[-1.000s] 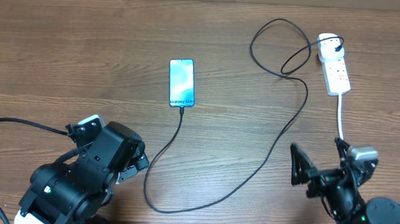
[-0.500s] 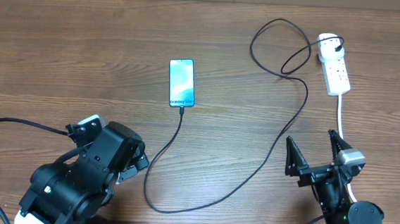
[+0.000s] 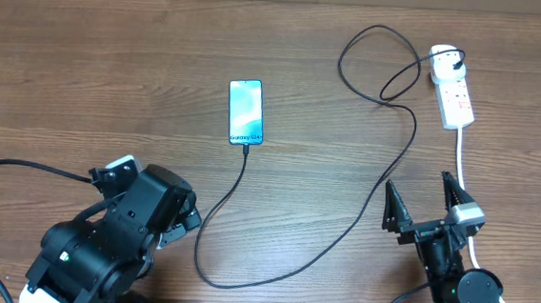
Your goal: Plug charger to phone and switch on socket
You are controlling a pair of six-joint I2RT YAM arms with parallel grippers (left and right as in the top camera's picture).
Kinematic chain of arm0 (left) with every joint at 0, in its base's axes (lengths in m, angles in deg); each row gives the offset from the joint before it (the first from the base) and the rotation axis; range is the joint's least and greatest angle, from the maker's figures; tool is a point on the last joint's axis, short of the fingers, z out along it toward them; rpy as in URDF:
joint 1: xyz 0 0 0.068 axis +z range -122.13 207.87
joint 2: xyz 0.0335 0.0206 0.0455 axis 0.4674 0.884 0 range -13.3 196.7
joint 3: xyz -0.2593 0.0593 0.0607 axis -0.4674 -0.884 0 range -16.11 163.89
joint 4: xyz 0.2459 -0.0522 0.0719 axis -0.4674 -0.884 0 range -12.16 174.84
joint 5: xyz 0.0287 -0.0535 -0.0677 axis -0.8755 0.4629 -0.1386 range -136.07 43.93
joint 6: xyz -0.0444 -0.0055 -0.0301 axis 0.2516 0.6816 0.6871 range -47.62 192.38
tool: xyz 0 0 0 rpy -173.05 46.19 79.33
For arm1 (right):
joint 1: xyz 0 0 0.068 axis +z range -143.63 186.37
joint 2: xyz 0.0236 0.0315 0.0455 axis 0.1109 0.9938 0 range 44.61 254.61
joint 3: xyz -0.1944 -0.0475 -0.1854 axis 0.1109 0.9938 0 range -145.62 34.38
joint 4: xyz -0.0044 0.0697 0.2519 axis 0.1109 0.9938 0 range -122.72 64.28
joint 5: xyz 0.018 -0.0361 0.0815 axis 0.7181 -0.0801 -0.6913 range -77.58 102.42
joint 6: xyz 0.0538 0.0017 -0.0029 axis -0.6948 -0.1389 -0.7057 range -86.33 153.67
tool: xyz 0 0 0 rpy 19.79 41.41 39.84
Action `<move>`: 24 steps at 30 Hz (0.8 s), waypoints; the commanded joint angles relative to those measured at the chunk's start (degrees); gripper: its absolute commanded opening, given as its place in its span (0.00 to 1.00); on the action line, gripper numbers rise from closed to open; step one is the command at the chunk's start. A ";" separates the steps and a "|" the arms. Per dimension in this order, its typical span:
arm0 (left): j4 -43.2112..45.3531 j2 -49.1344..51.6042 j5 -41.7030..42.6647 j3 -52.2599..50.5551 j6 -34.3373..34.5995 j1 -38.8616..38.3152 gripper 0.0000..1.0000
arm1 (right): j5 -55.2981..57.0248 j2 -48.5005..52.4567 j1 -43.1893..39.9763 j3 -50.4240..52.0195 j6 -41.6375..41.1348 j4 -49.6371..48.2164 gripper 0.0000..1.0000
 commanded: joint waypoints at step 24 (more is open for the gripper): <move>0.13 -0.13 -1.22 -0.22 1.25 -0.33 1.00 | 7.30 -0.68 -0.15 0.87 7.80 7.08 1.00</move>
